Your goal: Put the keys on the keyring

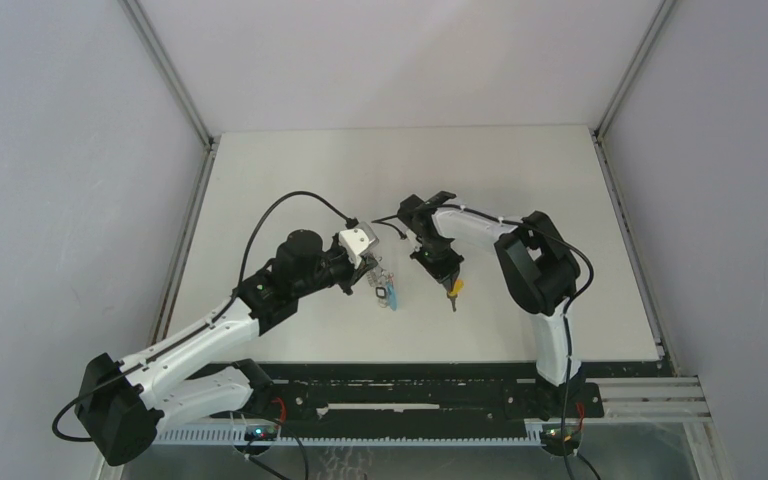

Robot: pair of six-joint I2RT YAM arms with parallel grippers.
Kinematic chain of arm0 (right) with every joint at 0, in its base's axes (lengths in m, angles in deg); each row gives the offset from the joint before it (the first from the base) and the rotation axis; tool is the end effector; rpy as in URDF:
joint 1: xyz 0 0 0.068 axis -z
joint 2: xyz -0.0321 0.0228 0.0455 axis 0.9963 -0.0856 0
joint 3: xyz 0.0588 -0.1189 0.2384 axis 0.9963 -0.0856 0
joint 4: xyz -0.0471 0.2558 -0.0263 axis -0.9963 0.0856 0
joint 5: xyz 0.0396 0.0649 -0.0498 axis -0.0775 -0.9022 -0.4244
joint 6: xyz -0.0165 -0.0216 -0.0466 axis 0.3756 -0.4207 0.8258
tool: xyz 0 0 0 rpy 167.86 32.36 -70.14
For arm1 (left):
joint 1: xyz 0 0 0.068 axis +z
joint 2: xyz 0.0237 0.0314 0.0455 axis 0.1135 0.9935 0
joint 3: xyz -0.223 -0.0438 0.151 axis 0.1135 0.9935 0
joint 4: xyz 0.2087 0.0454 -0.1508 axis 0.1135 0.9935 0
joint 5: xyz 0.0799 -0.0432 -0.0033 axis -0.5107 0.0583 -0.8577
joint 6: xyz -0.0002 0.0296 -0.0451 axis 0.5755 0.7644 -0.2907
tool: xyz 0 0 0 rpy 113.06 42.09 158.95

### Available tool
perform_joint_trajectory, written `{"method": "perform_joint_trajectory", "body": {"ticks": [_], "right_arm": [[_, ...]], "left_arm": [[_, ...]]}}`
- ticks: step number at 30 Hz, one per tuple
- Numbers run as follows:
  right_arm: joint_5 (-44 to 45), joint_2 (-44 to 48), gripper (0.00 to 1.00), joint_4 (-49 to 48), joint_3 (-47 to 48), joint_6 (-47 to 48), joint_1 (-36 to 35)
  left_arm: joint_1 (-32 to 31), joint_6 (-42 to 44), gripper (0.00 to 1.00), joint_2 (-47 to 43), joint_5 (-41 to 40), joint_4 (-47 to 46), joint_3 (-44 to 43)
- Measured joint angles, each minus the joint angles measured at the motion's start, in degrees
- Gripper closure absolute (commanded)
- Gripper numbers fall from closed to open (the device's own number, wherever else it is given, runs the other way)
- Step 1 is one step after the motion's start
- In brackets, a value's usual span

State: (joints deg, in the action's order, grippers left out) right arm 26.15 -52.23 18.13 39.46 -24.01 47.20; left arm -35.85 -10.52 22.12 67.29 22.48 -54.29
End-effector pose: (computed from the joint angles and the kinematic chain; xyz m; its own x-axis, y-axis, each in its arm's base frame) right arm 0.2900 0.2243 0.1591 -0.7977 -0.5947 0.1002 -0.6002 0.7990 -0.0356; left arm 0.1644 -0.1597 0.2755 -0.1436 0.3315 -0.9325 0.8311 0.5520 0.0683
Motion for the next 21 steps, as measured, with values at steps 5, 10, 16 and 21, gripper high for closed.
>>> {"method": "perform_joint_trajectory", "body": {"ticks": [5,10,16,21], "right_arm": [[-0.3,-2.2,0.96,-0.2,3.7,0.7,0.0],[0.0,-2.5,0.87,-0.5,4.2,0.8,-0.3],[0.7,1.0,0.71,-5.1,0.4,-0.3,-0.7],[0.9,12.3,0.68,-11.6,-9.1,-1.9,-0.7]], "left_arm": [[0.0,0.0,1.0,0.0,0.0,0.0,0.0],[0.0,0.0,1.0,0.0,0.0,0.0,0.0],[0.0,0.0,1.0,0.0,0.0,0.0,0.0],[0.0,0.0,1.0,0.0,0.0,0.0,0.0]]}}
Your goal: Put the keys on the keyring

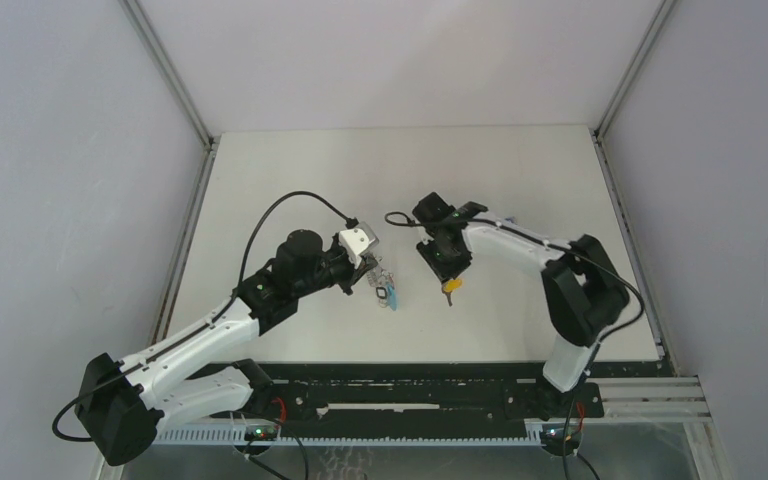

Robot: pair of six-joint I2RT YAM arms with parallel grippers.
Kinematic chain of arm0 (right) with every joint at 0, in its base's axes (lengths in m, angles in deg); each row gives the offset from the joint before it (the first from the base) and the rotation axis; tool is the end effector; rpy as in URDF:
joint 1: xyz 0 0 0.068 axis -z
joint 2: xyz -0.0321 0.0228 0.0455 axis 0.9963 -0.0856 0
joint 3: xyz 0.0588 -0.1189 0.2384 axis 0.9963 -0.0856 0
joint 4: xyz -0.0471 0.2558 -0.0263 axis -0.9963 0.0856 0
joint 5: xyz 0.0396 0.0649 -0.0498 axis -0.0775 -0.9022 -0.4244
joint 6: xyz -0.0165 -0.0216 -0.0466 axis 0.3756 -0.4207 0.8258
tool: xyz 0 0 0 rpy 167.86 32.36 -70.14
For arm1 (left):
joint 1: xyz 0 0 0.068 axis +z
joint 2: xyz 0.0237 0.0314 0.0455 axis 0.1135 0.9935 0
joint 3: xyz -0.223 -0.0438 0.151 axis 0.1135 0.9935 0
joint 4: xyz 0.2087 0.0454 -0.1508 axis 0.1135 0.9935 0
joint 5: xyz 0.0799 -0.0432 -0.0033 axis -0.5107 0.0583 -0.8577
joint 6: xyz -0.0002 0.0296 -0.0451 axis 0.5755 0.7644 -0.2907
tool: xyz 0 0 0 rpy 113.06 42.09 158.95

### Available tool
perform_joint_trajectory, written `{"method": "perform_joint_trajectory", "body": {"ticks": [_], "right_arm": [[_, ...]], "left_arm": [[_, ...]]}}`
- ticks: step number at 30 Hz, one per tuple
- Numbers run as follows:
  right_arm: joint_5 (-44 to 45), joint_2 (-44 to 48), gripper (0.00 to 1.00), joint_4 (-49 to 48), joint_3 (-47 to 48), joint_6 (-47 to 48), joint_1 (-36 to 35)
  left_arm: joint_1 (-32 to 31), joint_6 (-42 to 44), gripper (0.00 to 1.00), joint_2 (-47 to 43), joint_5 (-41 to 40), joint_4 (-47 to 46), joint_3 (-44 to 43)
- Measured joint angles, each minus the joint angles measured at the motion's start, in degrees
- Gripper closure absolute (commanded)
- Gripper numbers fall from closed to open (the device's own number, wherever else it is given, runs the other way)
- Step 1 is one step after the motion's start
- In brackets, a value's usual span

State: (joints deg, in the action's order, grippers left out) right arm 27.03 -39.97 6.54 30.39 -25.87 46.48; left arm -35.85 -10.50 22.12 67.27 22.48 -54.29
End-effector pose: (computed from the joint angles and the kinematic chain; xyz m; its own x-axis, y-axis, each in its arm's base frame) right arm 0.2716 0.2147 0.1932 -0.8034 -0.5739 -0.1586 -0.5755 0.8168 -0.0401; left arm 0.1644 -0.1597 0.2755 -0.1433 0.3317 -0.9324 0.8309 0.5521 0.0687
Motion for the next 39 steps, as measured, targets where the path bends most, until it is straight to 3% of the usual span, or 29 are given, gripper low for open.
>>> {"method": "perform_joint_trajectory", "body": {"ticks": [6,19,29,39], "right_arm": [[-0.1,13.4,0.7,-13.7,-15.1,-1.7,-0.2],[-0.3,27.9,0.7,-44.9,-41.8,-3.3,-0.7],[-0.6,27.3,0.8,-60.5,-48.5,-3.4,-0.9],[1.7,26.0,0.82,-65.5,-49.7,-3.4,-1.2]], "left_arm": [[0.0,0.0,1.0,0.0,0.0,0.0,0.0],[0.0,0.0,1.0,0.0,0.0,0.0,0.0],[0.0,0.0,1.0,0.0,0.0,0.0,0.0],[0.0,0.0,1.0,0.0,0.0,0.0,0.0]]}}
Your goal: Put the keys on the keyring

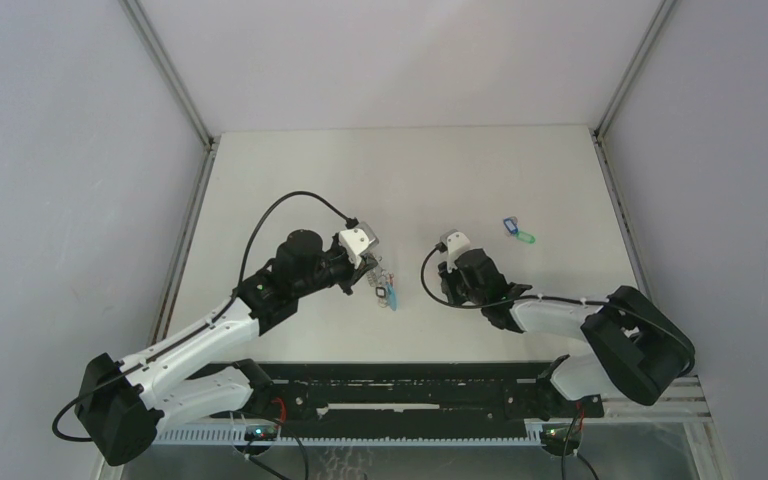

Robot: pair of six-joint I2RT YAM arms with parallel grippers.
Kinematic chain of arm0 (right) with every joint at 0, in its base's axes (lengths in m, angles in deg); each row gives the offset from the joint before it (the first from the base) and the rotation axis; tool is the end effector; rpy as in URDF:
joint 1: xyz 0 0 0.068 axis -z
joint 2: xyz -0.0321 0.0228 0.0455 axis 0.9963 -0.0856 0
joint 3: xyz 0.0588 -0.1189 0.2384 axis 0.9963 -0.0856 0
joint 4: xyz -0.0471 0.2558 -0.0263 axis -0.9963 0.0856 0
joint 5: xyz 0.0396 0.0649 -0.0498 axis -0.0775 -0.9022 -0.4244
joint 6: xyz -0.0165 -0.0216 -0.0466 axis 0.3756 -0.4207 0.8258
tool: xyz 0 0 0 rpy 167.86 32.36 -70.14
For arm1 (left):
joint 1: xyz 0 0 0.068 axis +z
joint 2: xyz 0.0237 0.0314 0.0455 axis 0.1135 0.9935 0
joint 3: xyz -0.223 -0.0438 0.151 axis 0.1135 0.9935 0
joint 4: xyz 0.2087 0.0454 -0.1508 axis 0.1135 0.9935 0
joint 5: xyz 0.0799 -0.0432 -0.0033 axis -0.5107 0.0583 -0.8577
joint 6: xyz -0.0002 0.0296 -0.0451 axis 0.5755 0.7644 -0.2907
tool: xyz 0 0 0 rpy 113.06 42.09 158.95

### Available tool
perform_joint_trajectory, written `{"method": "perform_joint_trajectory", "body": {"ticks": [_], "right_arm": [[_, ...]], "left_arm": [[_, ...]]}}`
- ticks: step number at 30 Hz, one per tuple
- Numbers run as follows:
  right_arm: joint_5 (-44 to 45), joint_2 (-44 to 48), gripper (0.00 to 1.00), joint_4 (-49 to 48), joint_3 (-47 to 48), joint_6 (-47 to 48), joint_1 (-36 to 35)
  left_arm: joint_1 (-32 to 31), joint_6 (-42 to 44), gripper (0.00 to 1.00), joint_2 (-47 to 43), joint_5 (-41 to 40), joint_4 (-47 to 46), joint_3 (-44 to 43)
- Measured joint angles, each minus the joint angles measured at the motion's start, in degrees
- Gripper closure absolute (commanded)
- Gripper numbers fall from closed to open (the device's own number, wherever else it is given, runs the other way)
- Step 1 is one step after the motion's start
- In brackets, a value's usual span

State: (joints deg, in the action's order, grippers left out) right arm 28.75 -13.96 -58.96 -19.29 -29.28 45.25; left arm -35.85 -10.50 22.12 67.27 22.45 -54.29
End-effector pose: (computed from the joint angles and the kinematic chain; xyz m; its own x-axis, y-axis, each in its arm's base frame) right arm 0.1918 0.1565 0.1435 -0.5485 -0.3118 -0.7759 -0.5334 0.8450 0.0374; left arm 0.1644 -0.1597 0.2755 -0.1429 0.3314 -0.9326 0.8309 0.5522 0.0689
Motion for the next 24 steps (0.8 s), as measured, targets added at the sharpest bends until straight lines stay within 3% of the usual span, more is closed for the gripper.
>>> {"method": "perform_joint_trajectory", "body": {"ticks": [24], "right_arm": [[1.0,-2.6,0.88,-1.8,0.0,0.0,0.0]], "left_arm": [[0.0,0.0,1.0,0.0,0.0,0.0,0.0]]}}
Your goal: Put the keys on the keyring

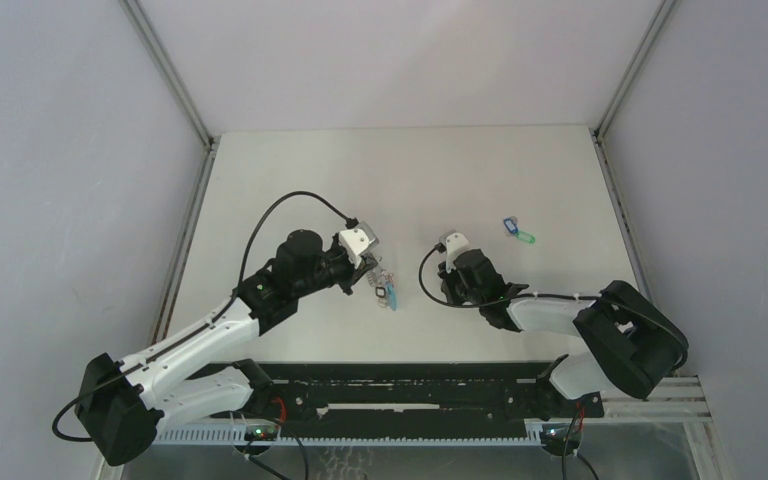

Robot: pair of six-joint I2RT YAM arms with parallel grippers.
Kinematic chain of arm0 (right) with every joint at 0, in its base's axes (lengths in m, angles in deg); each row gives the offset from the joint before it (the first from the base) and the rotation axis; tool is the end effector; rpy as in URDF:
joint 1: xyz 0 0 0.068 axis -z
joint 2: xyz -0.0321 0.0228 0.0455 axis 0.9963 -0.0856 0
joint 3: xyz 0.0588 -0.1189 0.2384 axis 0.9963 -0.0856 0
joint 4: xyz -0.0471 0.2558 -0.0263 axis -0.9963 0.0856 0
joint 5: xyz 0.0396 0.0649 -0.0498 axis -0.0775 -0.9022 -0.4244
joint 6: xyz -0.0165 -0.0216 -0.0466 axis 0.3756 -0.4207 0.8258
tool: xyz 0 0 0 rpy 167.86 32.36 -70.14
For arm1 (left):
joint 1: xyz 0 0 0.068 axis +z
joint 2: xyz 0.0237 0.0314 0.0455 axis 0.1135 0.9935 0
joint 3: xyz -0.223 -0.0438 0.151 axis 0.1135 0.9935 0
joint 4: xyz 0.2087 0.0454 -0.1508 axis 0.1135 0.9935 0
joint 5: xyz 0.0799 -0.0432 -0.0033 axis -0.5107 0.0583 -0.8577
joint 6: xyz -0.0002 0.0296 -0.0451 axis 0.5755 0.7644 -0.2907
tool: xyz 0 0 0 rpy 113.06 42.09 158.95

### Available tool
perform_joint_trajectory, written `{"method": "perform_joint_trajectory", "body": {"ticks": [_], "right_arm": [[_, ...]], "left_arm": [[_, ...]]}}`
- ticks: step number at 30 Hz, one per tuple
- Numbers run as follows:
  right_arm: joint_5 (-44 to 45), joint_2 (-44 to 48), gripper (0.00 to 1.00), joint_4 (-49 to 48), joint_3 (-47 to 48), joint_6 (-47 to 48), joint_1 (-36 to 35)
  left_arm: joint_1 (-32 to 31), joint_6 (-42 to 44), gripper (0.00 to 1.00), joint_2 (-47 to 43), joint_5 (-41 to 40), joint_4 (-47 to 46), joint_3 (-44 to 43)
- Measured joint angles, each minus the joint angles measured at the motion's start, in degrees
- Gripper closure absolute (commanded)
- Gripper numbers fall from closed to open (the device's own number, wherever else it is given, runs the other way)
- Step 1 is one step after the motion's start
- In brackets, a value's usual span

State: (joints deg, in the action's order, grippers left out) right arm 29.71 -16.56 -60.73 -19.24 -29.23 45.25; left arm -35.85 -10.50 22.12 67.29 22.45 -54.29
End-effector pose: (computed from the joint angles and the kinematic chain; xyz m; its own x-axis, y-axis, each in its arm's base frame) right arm 0.1949 0.1583 0.1360 -0.5549 -0.3185 -0.7686 -0.5228 0.8521 0.0243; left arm 0.1644 -0.1597 0.2755 -0.1429 0.3314 -0.9326 0.8311 0.5519 0.0688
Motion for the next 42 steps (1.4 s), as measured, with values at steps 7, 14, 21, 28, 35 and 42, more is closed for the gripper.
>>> {"method": "perform_joint_trajectory", "body": {"ticks": [7,14,21,28,35,42], "right_arm": [[-0.2,-0.4,0.87,-0.2,0.3,0.2,0.0],[-0.7,-1.0,0.87,-0.2,0.8,0.6,-0.2],[-1.1,-1.1,0.88,-0.2,0.9,1.1,-0.5],[-1.5,-1.1,0.9,-0.2,0.9,1.6,-0.8],[-1.6,-1.1,0.92,-0.3,0.9,2.4,-1.4],[-2.4,-1.1,0.92,-0.4,0.9,2.8,-1.6]], "left_arm": [[0.0,0.0,1.0,0.0,0.0,0.0,0.0],[0.0,0.0,1.0,0.0,0.0,0.0,0.0],[0.0,0.0,1.0,0.0,0.0,0.0,0.0],[0.0,0.0,1.0,0.0,0.0,0.0,0.0],[0.0,0.0,1.0,0.0,0.0,0.0,0.0],[0.0,0.0,1.0,0.0,0.0,0.0,0.0]]}}
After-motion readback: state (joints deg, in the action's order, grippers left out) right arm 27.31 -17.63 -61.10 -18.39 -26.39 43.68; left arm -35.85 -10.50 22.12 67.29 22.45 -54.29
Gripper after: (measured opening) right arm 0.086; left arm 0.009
